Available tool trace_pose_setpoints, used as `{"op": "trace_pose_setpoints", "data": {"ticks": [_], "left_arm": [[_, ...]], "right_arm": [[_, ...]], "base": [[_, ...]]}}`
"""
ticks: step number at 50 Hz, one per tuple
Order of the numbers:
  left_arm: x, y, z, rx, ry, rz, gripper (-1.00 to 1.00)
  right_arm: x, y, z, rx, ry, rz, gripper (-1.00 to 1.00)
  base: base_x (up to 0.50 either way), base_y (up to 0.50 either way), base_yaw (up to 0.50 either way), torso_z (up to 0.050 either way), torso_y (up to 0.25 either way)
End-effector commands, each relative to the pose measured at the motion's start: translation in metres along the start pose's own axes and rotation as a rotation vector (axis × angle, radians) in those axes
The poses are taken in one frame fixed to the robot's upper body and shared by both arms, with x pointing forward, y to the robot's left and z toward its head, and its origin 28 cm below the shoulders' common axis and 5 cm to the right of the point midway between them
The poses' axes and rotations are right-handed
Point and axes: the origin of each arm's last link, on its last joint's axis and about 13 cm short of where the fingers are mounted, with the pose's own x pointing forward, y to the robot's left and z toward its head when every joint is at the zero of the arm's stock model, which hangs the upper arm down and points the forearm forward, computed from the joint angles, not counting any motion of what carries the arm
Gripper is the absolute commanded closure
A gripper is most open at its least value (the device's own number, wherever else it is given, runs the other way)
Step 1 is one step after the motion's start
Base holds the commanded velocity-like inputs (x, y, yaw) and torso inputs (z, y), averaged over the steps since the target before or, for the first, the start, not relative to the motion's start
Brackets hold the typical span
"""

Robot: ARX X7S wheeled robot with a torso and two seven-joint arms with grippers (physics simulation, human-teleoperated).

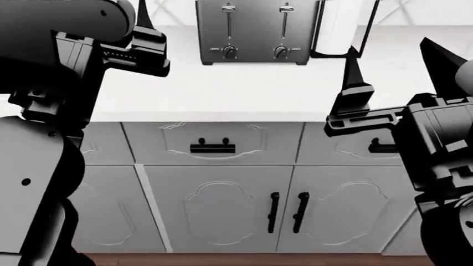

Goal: Move the drinks to the dining counter.

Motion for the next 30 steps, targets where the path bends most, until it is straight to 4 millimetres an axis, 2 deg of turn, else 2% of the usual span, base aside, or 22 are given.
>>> {"op": "trace_pose_setpoints", "data": {"ticks": [1,30], "left_arm": [[0.0029,-0.0022,-0.0009,0.008,0.002,-0.011,-1.00],[-0.0018,0.0007,0.0001,0.005,-0.006,0.000,-1.00]], "right_arm": [[-0.0009,-0.0010,-0.0022,0.002,0.008,0.007,-1.00],[-0.0006,-0.0012,0.0007,0.001,0.014,0.006,-1.00]], "base": [[0.00,-0.50,0.00,0.000,0.000],[0.00,-0.50,0.00,0.000,0.000]]}}
